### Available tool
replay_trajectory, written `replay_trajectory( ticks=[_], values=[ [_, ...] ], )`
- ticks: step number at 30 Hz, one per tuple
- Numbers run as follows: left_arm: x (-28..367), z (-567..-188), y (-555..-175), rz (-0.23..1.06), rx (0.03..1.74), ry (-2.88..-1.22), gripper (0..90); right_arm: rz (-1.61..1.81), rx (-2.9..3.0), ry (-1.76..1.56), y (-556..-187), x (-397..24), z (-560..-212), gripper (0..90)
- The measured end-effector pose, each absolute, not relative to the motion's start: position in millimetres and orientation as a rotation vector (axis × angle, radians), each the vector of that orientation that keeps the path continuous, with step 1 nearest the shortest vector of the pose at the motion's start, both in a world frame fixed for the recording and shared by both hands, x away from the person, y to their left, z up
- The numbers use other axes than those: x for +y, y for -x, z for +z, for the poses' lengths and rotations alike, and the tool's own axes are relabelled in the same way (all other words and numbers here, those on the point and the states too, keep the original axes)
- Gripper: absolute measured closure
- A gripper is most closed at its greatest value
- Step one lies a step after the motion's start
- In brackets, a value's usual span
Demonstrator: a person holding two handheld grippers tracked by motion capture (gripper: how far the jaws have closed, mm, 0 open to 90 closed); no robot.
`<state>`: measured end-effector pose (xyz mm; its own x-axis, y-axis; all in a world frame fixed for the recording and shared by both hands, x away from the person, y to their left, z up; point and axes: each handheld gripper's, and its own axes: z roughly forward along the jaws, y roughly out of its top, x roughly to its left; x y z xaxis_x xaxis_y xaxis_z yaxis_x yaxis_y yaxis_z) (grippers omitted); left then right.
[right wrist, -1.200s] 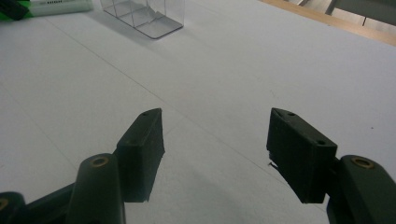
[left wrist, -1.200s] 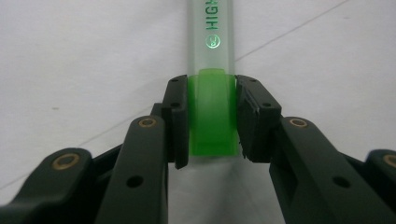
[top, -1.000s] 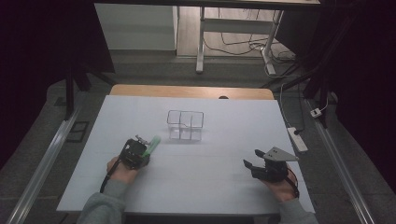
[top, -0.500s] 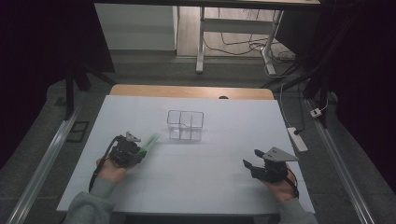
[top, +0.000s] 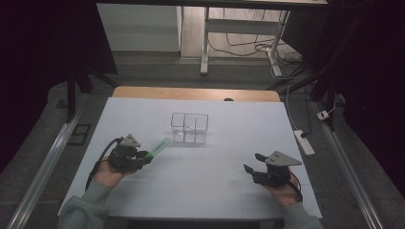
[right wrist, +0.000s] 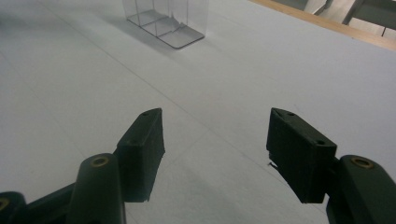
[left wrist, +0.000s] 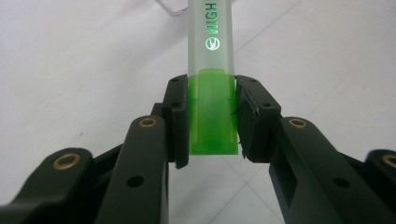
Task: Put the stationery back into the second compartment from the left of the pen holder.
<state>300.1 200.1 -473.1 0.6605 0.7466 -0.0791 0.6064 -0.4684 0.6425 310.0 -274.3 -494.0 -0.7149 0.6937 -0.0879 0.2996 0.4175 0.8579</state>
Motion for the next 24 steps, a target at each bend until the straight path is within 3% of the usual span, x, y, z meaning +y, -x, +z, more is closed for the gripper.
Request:
replay_trajectory(
  ticks=[14, 24],
  values=[
    [174.8, -473.2, -305.4, 0.213, 0.830, -2.322, 66.9, 1.275, 2.286, -0.778, -304.5, -258.8, -488.8, 36.2],
    [145.7, -477.6, -312.0, 0.162, 0.703, -2.393, 66.9, 1.259, 2.412, -0.632, -305.0, -222.4, -483.9, 35.7]
  ],
)
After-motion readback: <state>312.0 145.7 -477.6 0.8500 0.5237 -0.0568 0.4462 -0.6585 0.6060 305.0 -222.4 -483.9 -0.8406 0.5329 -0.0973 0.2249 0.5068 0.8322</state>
